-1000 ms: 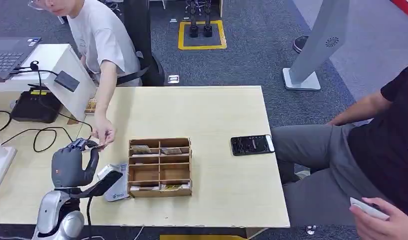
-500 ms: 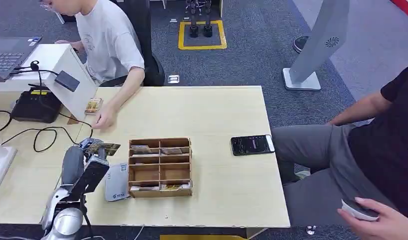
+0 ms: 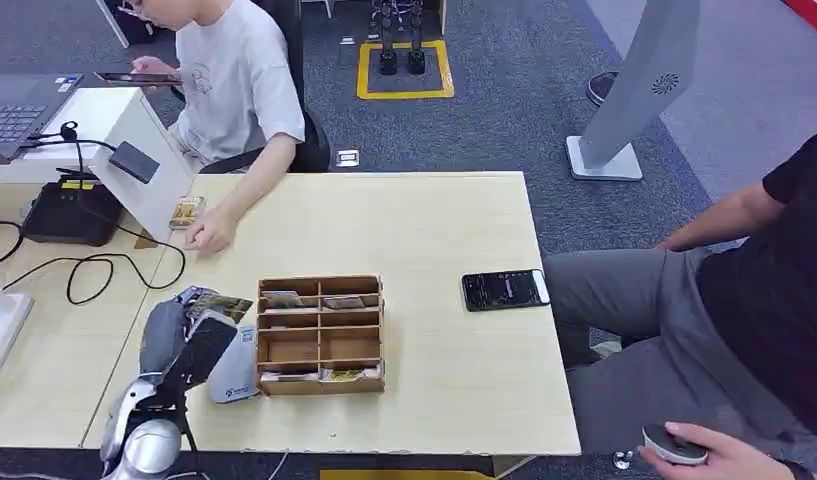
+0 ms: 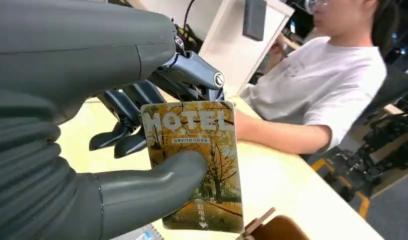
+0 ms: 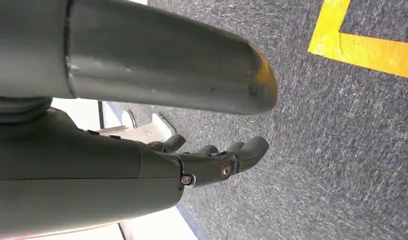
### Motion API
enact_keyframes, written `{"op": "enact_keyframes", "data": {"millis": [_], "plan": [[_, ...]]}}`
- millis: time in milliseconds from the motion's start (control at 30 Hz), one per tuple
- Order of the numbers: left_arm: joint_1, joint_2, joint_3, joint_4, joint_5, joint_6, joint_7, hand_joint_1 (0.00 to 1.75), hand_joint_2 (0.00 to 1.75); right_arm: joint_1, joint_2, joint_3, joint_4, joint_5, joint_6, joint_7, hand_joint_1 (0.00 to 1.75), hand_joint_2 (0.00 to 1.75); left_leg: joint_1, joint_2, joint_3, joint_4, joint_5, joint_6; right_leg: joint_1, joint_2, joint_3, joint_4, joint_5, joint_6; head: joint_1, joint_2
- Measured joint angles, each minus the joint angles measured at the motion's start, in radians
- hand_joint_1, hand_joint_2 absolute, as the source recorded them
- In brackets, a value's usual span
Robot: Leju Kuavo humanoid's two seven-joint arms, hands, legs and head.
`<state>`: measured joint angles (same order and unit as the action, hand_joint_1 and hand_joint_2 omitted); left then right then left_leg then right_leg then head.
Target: Pass the card to the sensor for recognition and then transmit it.
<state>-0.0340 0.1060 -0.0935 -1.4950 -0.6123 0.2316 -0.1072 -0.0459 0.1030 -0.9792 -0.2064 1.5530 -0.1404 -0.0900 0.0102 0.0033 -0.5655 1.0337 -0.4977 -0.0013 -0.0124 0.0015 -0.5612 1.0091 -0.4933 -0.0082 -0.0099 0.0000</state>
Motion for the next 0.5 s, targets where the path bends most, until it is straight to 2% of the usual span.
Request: {"op": "enact_keyframes", "data": {"millis": [500], "plan": [[0.001, -0.031, 0.048, 0.124, -0.016, 0.056, -0.008, 1.75, 1.75, 0.0, 0.0, 0.0, 0.0, 0.005, -0.003, -0.002, 0.0, 0.0, 0.0, 0.0, 0.0, 0.0, 0.0, 0.0, 0.0, 0.0, 0.0, 0.0, 0.0, 0.0, 0.0, 0.0]]}}
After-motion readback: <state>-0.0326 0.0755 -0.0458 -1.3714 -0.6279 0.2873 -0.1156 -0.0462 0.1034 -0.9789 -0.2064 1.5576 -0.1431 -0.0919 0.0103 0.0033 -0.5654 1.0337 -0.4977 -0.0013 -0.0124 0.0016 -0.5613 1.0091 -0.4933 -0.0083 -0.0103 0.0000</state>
